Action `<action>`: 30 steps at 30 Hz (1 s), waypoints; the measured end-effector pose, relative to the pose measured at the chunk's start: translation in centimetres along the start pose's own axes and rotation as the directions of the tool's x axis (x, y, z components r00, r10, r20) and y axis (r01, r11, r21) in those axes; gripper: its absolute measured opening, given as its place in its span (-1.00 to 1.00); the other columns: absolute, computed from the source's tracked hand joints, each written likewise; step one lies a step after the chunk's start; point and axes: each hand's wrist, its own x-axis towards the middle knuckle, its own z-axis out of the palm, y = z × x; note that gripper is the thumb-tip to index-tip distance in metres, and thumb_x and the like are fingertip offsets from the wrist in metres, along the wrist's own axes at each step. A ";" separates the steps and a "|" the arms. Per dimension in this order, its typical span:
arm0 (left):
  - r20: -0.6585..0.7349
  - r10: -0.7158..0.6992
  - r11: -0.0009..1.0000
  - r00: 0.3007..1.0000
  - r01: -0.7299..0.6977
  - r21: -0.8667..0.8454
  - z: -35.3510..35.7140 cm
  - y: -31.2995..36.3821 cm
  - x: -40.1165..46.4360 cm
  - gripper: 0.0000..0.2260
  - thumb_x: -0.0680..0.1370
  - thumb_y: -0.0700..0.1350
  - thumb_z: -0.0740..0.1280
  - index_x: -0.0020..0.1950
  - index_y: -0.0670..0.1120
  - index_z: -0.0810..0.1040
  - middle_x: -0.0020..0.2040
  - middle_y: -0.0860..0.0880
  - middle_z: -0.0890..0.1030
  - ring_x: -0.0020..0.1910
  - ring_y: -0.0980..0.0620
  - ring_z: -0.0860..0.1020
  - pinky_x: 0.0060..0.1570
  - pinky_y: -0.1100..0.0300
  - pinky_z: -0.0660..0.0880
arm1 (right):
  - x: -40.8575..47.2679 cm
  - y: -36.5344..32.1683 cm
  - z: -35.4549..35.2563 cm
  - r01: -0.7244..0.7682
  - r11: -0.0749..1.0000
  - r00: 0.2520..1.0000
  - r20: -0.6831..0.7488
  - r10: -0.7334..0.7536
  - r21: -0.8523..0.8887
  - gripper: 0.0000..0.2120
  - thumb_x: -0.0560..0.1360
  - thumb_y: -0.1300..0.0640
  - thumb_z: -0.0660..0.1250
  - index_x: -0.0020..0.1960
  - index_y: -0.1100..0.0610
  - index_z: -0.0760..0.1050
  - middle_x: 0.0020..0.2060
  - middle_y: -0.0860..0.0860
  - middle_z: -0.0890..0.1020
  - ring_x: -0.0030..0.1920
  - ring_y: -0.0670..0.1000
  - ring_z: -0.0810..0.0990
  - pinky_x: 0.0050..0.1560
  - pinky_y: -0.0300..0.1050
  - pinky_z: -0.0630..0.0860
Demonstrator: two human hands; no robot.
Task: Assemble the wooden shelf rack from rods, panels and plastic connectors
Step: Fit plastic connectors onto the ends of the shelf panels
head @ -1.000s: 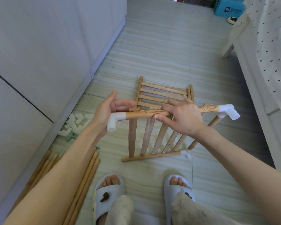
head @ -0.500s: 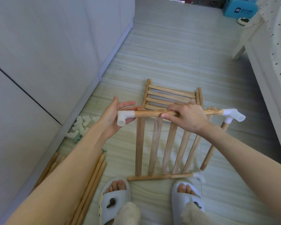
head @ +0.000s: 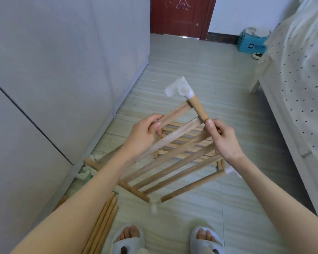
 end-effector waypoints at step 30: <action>0.260 0.084 0.590 0.962 -0.258 0.765 10.5 -3.0 -4.1 -0.59 0.56 -0.27 0.18 0.39 0.00 0.37 0.28 0.01 0.50 0.25 -0.01 0.42 0.15 0.11 0.18 | -7.4 4.9 -5.1 -0.342 0.939 0.940 0.021 0.342 0.031 -0.71 0.62 0.04 0.09 0.10 0.24 0.44 -0.05 0.22 0.54 -0.05 0.12 0.47 0.05 -0.02 0.40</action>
